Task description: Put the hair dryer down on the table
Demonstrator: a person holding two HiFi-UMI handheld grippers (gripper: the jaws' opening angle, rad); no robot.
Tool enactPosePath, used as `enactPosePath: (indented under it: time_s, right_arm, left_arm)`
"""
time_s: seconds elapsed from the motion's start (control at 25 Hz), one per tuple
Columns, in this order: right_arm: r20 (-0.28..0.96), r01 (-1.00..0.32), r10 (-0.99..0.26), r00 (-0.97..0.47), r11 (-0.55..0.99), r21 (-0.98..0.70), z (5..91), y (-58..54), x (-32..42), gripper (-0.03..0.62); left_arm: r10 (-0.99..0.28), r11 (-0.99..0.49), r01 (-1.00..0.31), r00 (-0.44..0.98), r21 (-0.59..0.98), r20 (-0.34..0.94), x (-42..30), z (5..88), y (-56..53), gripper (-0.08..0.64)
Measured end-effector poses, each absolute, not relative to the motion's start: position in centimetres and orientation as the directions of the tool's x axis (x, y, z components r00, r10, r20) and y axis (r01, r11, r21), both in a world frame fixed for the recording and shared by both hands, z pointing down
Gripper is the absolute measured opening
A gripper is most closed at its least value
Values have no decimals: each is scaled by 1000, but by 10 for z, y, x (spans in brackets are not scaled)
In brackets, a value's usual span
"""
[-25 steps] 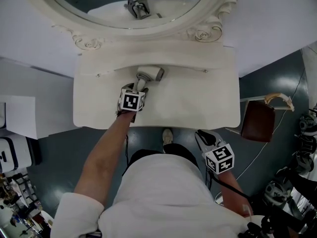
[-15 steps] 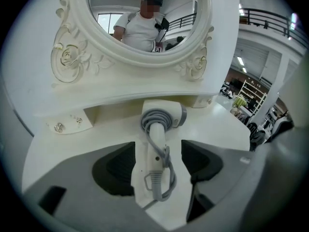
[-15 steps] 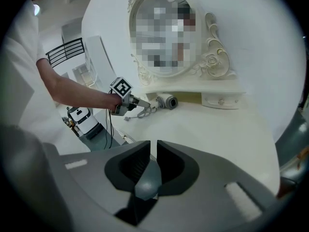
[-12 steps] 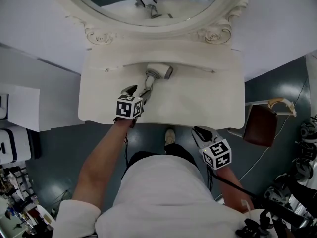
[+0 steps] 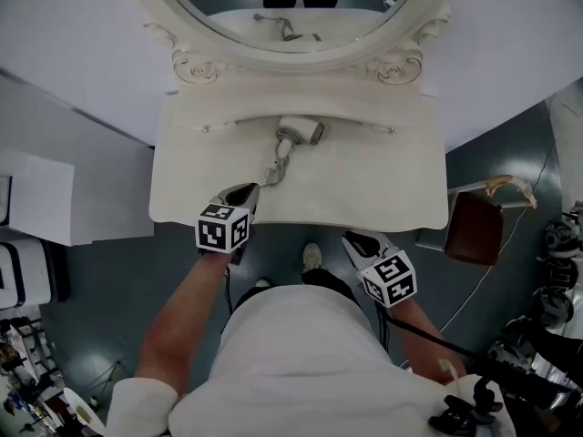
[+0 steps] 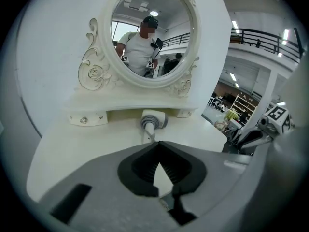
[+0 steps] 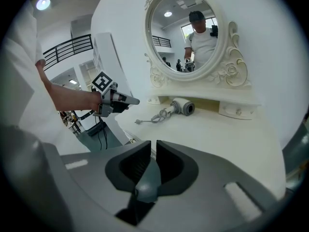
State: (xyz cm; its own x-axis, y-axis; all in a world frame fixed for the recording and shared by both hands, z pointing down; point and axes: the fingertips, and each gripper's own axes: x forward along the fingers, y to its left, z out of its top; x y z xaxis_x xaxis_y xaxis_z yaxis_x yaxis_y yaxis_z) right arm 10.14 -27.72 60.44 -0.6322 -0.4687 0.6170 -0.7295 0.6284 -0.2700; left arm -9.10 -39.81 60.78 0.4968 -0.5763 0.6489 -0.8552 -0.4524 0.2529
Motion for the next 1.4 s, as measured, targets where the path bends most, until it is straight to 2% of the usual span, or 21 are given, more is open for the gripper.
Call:
enactPosePath:
  time_s: [0.6,0.8,1.4]
  right_arm:
    - [616,-741,-499,-609,635,-218,582,-230,24,0]
    - [627,-744,-498,-599,636,-206,576,-204,0,0]
    - [639,-731,-480,-601,654,-196,569,-125,-71,0]
  left_arm:
    - [-465,-557,-725,677,405,571,-138,558,-269,3]
    - [-417,-600,-693,697,400,583,-156,552,-218,3]
    - [-417,-600,-670,728,437,545,-212,547,-132,3]
